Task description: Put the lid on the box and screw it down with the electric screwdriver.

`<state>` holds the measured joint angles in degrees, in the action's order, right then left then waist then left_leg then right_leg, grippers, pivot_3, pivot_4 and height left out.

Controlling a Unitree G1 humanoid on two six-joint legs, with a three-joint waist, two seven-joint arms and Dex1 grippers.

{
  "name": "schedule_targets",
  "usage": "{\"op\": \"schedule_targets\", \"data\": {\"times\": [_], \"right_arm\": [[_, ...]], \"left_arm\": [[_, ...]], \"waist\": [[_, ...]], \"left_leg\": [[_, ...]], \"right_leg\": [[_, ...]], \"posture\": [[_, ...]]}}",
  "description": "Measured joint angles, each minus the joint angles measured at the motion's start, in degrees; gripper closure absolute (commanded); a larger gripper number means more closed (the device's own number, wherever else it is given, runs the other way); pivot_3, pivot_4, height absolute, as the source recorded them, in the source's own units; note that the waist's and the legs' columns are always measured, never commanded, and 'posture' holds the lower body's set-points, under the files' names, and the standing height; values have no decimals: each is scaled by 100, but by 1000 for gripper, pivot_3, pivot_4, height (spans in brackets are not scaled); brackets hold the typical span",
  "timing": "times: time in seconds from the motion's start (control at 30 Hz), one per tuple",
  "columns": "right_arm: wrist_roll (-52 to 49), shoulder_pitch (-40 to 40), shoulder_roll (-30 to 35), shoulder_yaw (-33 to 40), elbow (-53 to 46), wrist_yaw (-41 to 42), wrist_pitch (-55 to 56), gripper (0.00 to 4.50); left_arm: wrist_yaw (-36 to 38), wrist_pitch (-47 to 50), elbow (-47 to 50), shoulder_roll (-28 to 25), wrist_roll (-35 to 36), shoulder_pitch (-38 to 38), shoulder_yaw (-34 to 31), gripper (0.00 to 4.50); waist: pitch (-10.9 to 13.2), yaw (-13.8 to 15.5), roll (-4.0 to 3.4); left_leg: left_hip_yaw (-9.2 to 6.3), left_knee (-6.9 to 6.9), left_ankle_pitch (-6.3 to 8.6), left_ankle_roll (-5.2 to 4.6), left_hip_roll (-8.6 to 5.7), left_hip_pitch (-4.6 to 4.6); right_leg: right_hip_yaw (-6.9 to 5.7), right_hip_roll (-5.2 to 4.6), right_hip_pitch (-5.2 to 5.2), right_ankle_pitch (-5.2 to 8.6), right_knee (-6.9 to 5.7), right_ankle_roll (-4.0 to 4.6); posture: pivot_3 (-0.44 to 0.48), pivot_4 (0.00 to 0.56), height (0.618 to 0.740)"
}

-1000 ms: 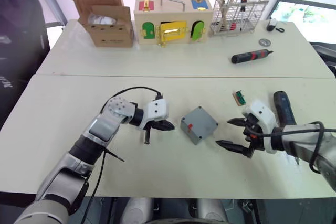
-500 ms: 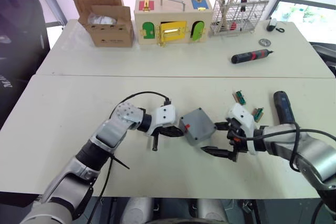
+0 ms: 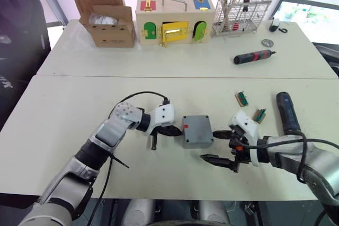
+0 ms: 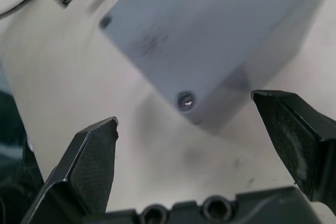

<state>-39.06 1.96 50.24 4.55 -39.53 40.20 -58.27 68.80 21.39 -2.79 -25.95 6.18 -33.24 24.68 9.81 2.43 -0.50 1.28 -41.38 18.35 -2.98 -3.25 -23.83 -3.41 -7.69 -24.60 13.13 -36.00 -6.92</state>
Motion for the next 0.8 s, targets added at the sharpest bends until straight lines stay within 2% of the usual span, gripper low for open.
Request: {"op": "schedule_targets", "data": {"times": [0.17,0.23,0.3,0.37,0.5,0.77,0.8], "right_arm": [[-854,-458,40,1791,-259,-96,-600,18],[-1079,-429,2,2387,-236,-250,-712,18],[-1012,-158,-323,2762,10,-650,-520,18],[-583,72,-694,2824,438,-1139,-36,18],[434,-77,-1193,2526,1063,-1850,840,18],[1515,-307,-2392,1961,1735,-2545,2332,18],[1560,-314,-2467,1924,1764,-2577,2421,235]], "left_arm": [[49,253,-107,-126,424,-286,-596,4500],[58,450,-76,-81,693,-391,-829,4500],[41,751,10,44,1027,-530,-1066,4500],[26,1103,295,242,1430,-693,-1222,4500],[-85,1625,851,549,2044,-798,-1309,4500],[-458,1906,1333,660,2201,-565,-1131,4500],[-478,1917,1348,618,2201,-508,-1105,4500]], "waist": [[0,-14,0],[0,-16,0],[-2,-18,7],[-2,-2,6],[-4,-27,2],[-5,-61,-2],[-5,-65,-2]], "left_leg": [[-1,2,0,0,2,2],[-1,1,0,0,2,2],[-1,1,0,1,2,4],[0,1,0,1,-2,4],[12,5,-3,4,-3,8],[22,17,-12,18,1,40],[22,17,-12,18,1,40]], "right_leg": [[0,1,1,0,1,0],[0,1,2,0,0,0],[0,2,4,0,-1,0],[1,1,4,0,-4,-1],[1,11,2,1,-9,-2],[12,27,14,1,-17,-3],[13,28,14,1,-17,-3]], "posture": [[0,150,694],[0,150,694],[0,150,694],[0,150,694],[0,150,694],[0,150,694],[0,150,694]]}}
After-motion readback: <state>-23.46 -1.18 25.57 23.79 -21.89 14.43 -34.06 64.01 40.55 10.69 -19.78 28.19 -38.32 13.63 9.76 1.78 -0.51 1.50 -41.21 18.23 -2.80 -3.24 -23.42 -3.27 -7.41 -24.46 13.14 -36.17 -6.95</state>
